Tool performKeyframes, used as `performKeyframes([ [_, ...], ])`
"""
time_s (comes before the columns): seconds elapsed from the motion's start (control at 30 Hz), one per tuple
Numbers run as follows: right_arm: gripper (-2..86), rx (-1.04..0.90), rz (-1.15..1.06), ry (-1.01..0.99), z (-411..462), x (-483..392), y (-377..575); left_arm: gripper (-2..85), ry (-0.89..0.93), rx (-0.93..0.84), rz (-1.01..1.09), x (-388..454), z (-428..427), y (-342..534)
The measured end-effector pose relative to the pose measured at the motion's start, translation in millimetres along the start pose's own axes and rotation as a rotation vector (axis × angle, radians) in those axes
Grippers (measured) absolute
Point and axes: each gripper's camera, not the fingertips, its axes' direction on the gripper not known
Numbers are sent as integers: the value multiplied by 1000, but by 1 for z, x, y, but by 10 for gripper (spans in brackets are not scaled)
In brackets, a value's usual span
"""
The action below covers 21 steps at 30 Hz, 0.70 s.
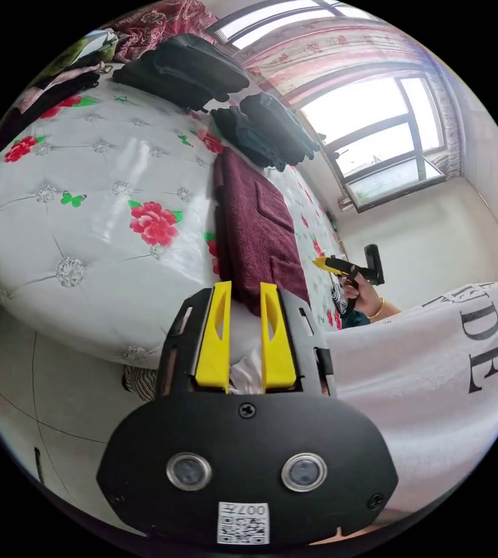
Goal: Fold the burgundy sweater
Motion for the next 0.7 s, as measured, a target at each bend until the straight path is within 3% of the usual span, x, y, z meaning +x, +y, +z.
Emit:
performKeyframes([
  [0.13, 90, -23, 115, -117, 13, 29, 58, 165, 126, -137, 51, 10, 31, -52],
  [0.3, 87, -20, 227, -177, 41, 43, 61, 148, 39, -378, -3, 5, 92, -85],
  [0.43, 74, -114, 201, -364, 54, 51, 57, 76, -72, -440, 74, 11, 102, -100],
  [0.5, 66, -135, 150, -333, 53, 44, 59, 60, -77, -456, 116, 13, 100, -101],
  [0.7, 50, -46, 133, -424, 19, 53, 80, 57, 15, -360, 79, 0, 72, -95],
])
